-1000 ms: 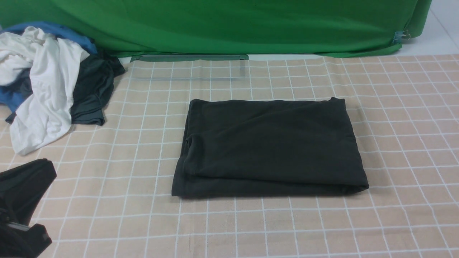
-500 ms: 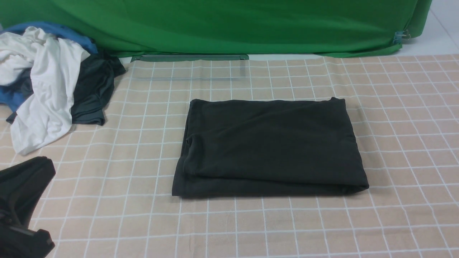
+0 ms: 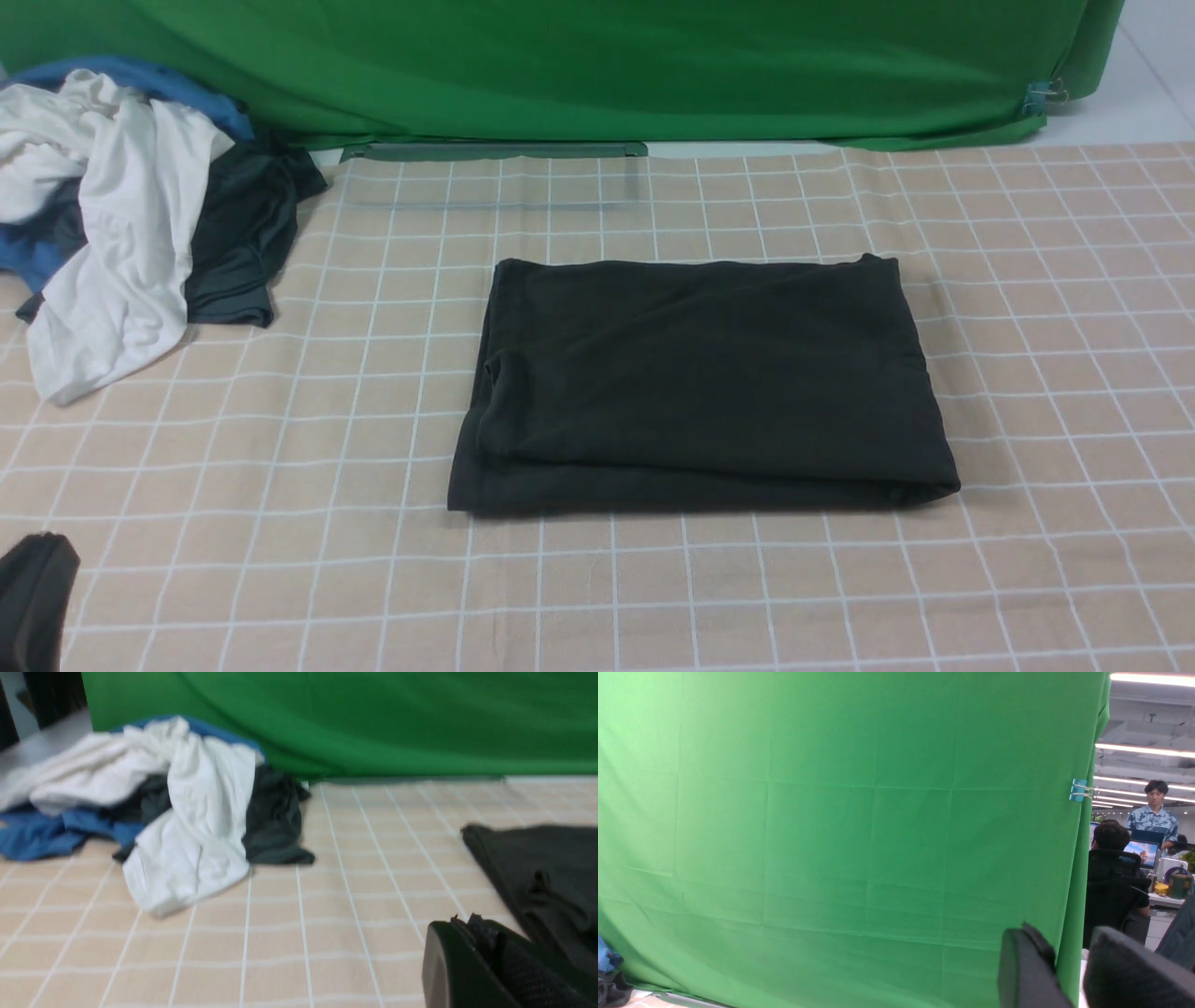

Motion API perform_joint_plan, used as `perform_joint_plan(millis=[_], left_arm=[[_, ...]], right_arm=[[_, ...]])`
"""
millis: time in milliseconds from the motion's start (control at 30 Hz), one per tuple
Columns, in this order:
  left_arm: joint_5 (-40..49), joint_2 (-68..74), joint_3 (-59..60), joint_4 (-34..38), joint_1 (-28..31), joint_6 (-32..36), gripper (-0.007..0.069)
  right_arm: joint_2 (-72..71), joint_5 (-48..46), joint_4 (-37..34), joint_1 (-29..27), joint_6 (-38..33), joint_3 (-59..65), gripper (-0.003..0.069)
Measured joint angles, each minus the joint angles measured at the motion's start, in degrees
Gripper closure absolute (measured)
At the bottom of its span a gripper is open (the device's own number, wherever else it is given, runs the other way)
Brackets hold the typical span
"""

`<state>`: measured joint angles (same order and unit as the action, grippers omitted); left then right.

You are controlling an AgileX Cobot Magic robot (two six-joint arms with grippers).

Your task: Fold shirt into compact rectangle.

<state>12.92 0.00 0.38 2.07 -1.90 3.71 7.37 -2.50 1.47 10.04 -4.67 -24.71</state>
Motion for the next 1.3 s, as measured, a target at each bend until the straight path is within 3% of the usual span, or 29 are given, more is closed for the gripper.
perform_joint_plan(millis=[933, 1133, 1300], left_arm=[[0.84, 0.00, 0.06, -0.04, 0.11, 0.47, 0.0604], [0.84, 0.00, 0.06, -0.04, 0.11, 0.50, 0.0604], [0.84, 0.00, 0.06, -0.04, 0.11, 0.57, 0.0604]], right_arm=[[-0.14, -0.78, 0.00, -0.14, 0.00, 0.00, 0.0421], [-0.39, -4.29, 0.00, -5.63, -1.22, 4.75, 0.0421], [-0.48, -5.14, 0.00, -10.57, -1.72, 15.70, 0.0421]])
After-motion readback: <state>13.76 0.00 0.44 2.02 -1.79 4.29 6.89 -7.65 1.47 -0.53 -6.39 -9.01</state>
